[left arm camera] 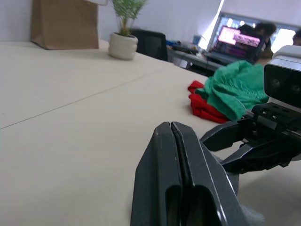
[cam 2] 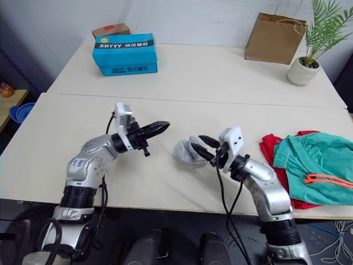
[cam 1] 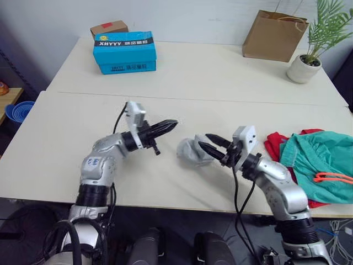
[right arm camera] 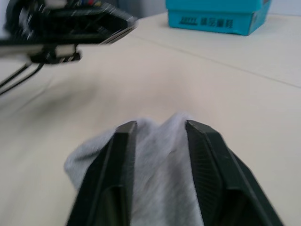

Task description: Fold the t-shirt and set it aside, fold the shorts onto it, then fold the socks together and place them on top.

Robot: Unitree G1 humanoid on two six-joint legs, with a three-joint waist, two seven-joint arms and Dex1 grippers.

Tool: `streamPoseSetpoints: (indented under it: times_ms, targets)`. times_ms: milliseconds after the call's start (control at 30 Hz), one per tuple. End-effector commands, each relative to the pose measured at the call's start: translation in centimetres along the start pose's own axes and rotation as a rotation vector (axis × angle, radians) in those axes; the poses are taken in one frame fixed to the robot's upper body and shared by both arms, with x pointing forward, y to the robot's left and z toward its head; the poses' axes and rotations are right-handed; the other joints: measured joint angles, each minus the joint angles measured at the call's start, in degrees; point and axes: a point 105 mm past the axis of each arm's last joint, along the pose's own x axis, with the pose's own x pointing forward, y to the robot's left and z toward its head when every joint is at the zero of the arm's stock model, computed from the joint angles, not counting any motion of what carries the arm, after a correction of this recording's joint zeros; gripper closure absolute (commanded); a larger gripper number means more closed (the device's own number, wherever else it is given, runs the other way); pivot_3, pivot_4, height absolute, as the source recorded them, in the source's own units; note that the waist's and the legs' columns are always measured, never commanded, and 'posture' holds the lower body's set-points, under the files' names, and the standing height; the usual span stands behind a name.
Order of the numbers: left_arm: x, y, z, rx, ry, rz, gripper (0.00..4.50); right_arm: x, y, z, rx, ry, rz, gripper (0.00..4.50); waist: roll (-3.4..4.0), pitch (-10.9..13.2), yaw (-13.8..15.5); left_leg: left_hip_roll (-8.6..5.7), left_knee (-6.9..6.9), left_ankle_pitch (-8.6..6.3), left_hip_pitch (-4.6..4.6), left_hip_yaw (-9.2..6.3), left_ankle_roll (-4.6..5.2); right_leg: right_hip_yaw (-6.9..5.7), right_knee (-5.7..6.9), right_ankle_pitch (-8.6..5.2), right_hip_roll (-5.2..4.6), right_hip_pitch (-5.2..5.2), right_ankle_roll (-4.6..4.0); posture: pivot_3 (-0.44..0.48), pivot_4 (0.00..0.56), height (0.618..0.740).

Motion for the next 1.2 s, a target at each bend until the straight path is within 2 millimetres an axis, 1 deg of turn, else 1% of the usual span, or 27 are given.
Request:
streamPoseSetpoints:
  times_ms: [33, 67, 100, 167, 267, 333, 400, 567, 667, 700, 767, 833, 867, 933, 1000, 1067, 1133, 1167, 1200]
  targets:
    - [3.1, -0.8, 0.8, 0.028, 0.020, -0.080, 4.50, 0.6, 2.1, -1.0, -0.076, 0.003, 0.079, 4.06, -0.02, 0.01, 0.08, 0.01, 0.03, 0.00, 0.00, 0.00, 0.01, -0.06, -0.02, 0.00, 0.02, -0.01, 0.00, 0.000, 0.150, 0.740]
    - [3.9, -1.1, 0.2, 0.042, 0.050, -0.103, 4.50, 0.8, 2.4, -1.3, -0.069, 0.002, 0.080, 4.42, -0.03, 0.01, 0.10, 0.00, 0.03, 0.02, 0.00, -0.01, 0.04, -0.11, -0.03, 0.00, 0.01, 0.02, 0.01, 0.000, 0.150, 0.740]
    - [4.5, -1.5, -0.7, 0.052, 0.092, -0.127, 4.50, 1.1, 2.6, -1.6, -0.055, 0.004, 0.079, 4.47, -0.02, 0.01, 0.03, 0.00, 0.07, 0.03, 0.00, -0.01, 0.04, -0.16, -0.05, 0.00, 0.01, 0.03, 0.01, 0.000, 0.150, 0.740]
    - [5.0, -1.7, -1.8, 0.053, 0.128, -0.131, 4.50, 1.5, 3.1, -2.0, -0.038, 0.015, 0.096, 4.47, -0.02, 0.01, -0.28, 0.00, 0.08, 0.03, 0.02, 0.00, 0.04, -0.18, -0.04, 0.01, 0.00, 0.03, 0.02, 0.000, 0.150, 0.740]
    - [5.4, -1.4, -2.5, -0.005, 0.125, -0.099, 4.50, 1.9, 3.8, -2.6, -0.028, 0.050, 0.127, 4.47, -0.02, 0.02, -0.34, 0.12, 0.08, 0.09, 0.06, 0.03, -0.05, -0.16, -0.02, 0.00, 0.04, 0.00, 0.01, 0.000, 0.150, 0.740]
    - [5.2, -1.6, -3.9, 0.009, 0.175, -0.103, 4.50, 2.4, 3.9, -2.8, -0.029, 0.062, 0.125, 4.47, -0.02, 0.02, -0.28, 0.23, 0.09, 0.14, 0.06, -0.04, -0.15, -0.15, -0.01, -0.02, -0.07, -0.01, -0.04, 0.000, 0.150, 0.740]
    - [4.9, -1.6, -4.7, 0.038, 0.208, -0.103, 4.50, 2.8, 3.7, -2.7, -0.027, 0.061, 0.115, 4.47, -0.01, 0.02, -0.29, 0.29, 0.08, 0.17, 0.07, -0.08, -0.21, -0.15, 0.01, -0.03, -0.05, -0.01, -0.08, 0.000, 0.150, 0.740]
    - [3.8, -1.5, -4.7, 0.023, 0.172, -0.095, 4.50, 2.9, 3.2, -2.5, 0.004, 0.067, 0.093, 4.47, -0.01, 0.02, -0.21, 0.25, 0.08, 0.16, 0.07, -0.11, -0.21, -0.05, 0.01, -0.03, -0.15, 0.00, -0.09, 0.000, 0.150, 0.740]
    - [3.2, -1.9, -4.5, 0.014, 0.142, -0.104, 4.50, 2.7, 2.5, -1.9, 0.065, 0.056, 0.069, 4.47, -0.01, 0.02, -0.21, 0.23, 0.08, 0.16, 0.07, -0.13, -0.21, 0.14, 0.02, -0.03, -0.16, 0.00, -0.09, 0.000, 0.150, 0.740]
    - [3.0, -1.8, -4.8, 0.007, 0.156, -0.093, 4.50, 2.7, 2.4, -1.6, 0.080, 0.045, 0.069, 4.47, -0.01, 0.02, -0.16, 0.23, 0.09, 0.16, 0.07, -0.13, -0.21, 0.16, 0.01, -0.03, -0.17, 0.01, -0.09, 0.000, 0.150, 0.740]
    - [2.8, -1.6, -5.4, 0.011, 0.174, -0.078, 4.50, 2.4, 2.6, -1.0, 0.112, 0.033, 0.107, 4.09, -0.01, 0.02, -0.08, 0.19, 0.09, 0.16, 0.07, -0.16, -0.20, 0.15, 0.01, -0.03, -0.22, 0.02, -0.09, 0.000, 0.150, 0.740]
    - [2.9, -1.7, -5.5, -0.007, 0.166, -0.073, 4.50, 2.2, 2.7, -0.6, 0.090, 0.030, 0.124, 3.67, -0.01, 0.02, -0.09, 0.15, 0.08, 0.13, 0.07, -0.16, -0.16, 0.15, 0.01, -0.03, -0.25, 0.02, -0.09, 0.000, 0.150, 0.740]
    - [2.9, -1.6, -5.6, -0.012, 0.164, -0.068, 4.50, 2.0, 3.1, -0.2, 0.088, 0.029, 0.153, 3.24, -0.01, 0.02, -0.09, 0.15, 0.08, 0.13, 0.07, -0.17, -0.16, 0.14, 0.02, -0.03, -0.25, 0.02, -0.09, 0.000, 0.150, 0.740]
    - [3.0, -1.6, -5.8, -0.013, 0.165, -0.063, 4.50, 1.6, 3.3, 0.8, 0.096, 0.011, 0.181, 2.58, -0.01, 0.02, -0.08, 0.14, 0.07, 0.12, 0.07, -0.17, -0.15, 0.13, 0.02, -0.03, -0.26, 0.01, -0.09, 0.000, 0.150, 0.740]
    - [3.0, -1.5, -5.9, -0.014, 0.166, -0.061, 4.50, 1.3, 3.6, 1.5, 0.097, 0.009, 0.205, 1.94, -0.01, 0.02, -0.09, 0.14, 0.06, 0.12, 0.06, -0.17, -0.14, 0.12, 0.00, -0.03, -0.26, 0.01, -0.09, 0.000, 0.150, 0.740]
    - [2.9, -1.4, -6.1, -0.022, 0.164, -0.051, 4.50, 0.7, 3.8, 2.4, 0.102, -0.007, 0.236, 1.94, -0.01, 0.02, -0.06, 0.14, 0.05, 0.11, 0.06, -0.17, -0.14, 0.12, 0.01, -0.03, -0.27, 0.01, -0.09, 0.000, 0.150, 0.740]
    - [2.7, -1.3, -6.4, -0.030, 0.167, -0.045, 4.50, 0.3, 3.5, 2.7, 0.120, -0.021, 0.226, 1.94, -0.01, 0.02, -0.04, 0.14, 0.06, 0.11, 0.06, -0.17, -0.14, 0.10, 0.00, -0.03, -0.27, 0.01, -0.09, 0.000, 0.150, 0.740]
    - [2.7, -1.3, -6.5, -0.031, 0.169, -0.045, 4.50, 0.3, 3.2, 2.4, 0.116, -0.011, 0.213, 2.38, -0.01, 0.02, -0.04, 0.14, 0.06, 0.11, 0.06, -0.18, -0.14, 0.09, 0.00, -0.03, -0.26, 0.02, -0.09, 0.000, 0.150, 0.740]
    - [2.7, -1.3, -6.6, -0.034, 0.171, -0.045, 4.50, 0.3, 2.9, 2.0, 0.101, 0.003, 0.199, 2.66, -0.02, 0.02, -0.04, 0.14, 0.06, 0.11, 0.06, -0.18, -0.14, 0.08, 0.00, -0.03, -0.26, 0.02, -0.09, 0.000, 0.150, 0.740]
